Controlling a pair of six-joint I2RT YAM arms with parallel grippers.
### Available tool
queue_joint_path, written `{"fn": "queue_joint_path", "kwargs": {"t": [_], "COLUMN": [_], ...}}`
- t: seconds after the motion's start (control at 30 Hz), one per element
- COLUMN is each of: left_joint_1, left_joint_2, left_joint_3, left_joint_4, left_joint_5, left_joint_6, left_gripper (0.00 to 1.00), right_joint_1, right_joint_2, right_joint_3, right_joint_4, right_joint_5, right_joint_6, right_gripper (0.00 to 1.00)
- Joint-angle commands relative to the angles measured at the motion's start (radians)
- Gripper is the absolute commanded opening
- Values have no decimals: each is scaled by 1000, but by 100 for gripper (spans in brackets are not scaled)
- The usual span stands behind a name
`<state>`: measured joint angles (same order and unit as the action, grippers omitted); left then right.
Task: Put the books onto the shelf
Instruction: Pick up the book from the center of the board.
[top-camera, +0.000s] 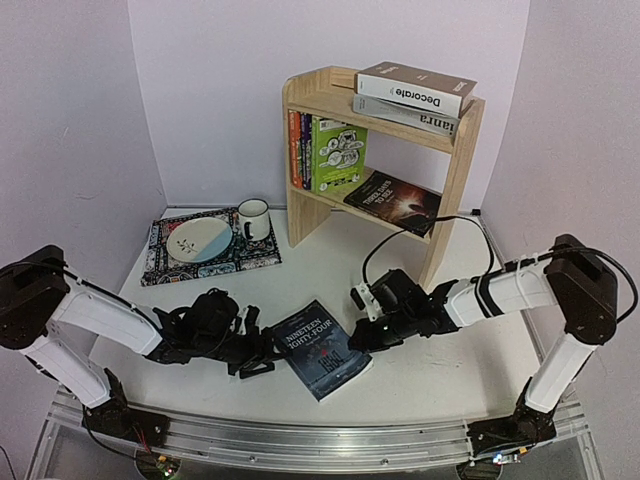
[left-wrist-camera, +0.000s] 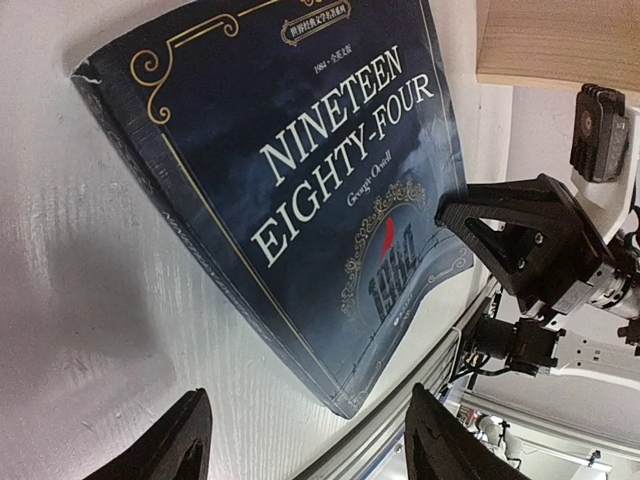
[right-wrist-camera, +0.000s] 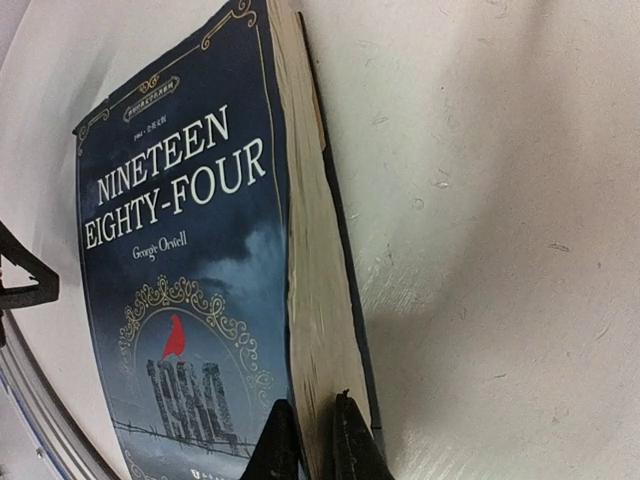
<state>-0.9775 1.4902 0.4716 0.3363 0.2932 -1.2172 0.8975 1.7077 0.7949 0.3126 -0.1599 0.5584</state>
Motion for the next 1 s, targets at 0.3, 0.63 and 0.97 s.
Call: {"fn": "queue_joint_path", "kwargs": {"t": [0.3, 0.63, 0.97], "left_joint_1": [-4, -4, 57], "left_joint_2": [16, -104, -228], "left_joint_3": [35, 2, -64], "left_joint_4": [111, 156, 249], "left_joint_5": [-5, -12, -24], "left_joint_6": [-21, 10, -9], "left_gripper": [67, 92, 99], "right_joint_1": [5, 4, 4], "right_joint_2": [-211, -388, -464], "right_joint_3": [34, 97, 182], "right_joint_4": [-149, -152, -150], "right_joint_5": [-62, 23, -23], "right_joint_6": [109, 258, 303], "right_gripper": [0, 0, 0]}}
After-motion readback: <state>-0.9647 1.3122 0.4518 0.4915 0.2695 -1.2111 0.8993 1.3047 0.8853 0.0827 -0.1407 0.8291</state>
